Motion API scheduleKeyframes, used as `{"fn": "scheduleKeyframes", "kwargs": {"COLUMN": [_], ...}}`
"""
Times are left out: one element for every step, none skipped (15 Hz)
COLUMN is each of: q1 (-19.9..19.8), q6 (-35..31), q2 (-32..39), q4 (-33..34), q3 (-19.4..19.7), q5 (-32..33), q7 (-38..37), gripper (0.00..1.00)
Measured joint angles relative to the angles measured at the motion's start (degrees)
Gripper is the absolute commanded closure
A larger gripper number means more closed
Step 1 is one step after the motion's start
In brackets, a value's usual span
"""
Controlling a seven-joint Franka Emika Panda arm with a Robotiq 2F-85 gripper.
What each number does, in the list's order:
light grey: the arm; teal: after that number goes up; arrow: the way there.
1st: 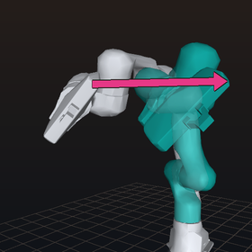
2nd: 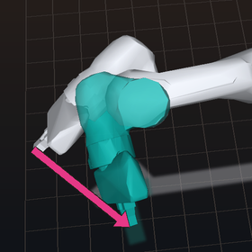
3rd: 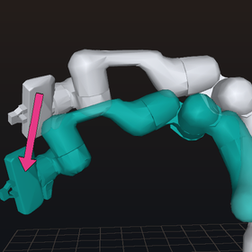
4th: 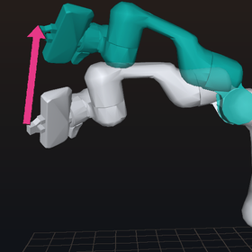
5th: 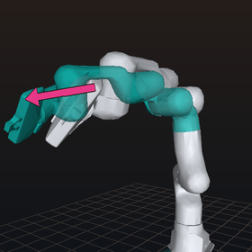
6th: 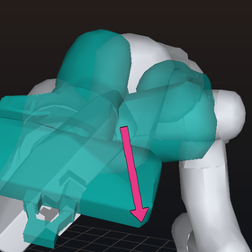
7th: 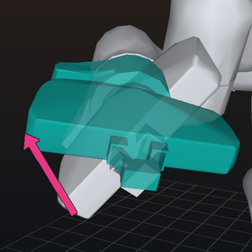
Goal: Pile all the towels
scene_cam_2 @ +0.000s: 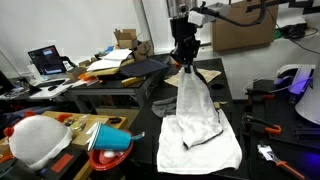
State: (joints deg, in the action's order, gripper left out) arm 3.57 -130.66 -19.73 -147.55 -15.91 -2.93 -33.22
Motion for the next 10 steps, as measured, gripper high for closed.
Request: {"fn": "scheduleKeyframes", "kwargs": {"q1": [0.2, 0.6, 1.1, 1.7, 2.3, 2.9, 3.5, 4.0, 4.4, 4.6], "q6": [-1.0, -1.9, -2.5, -3.1, -3.7, -4.1, -4.5, -4.8, -5.0, -5.2], "q2": [1.1, 2.1, 3.2, 4.2, 5.3, 6.5, 7.5, 8.5, 9.4, 10.1], "q4": [0.0, 0.0, 0.0, 0.0, 0.0, 0.0, 0.1, 0.1, 0.2, 0.4], "q3": [-0.7, -1.3, -1.9, -2.4, -3.1, -3.5, -3.9, -4.0, -4.0, -4.0], "q5": [0.0, 0.1, 0.1, 0.4, 0.7, 1.1, 1.7, 2.2, 2.6, 3.0], "q7": [-0.6, -1.1, -1.7, -2.4, -3.2, -4.0, -4.8, -5.5, -5.7, -6.0], "gripper": [0.98, 0.98, 0.98, 0.98, 0.98, 0.98, 0.98, 0.98, 0.98, 0.98]}}
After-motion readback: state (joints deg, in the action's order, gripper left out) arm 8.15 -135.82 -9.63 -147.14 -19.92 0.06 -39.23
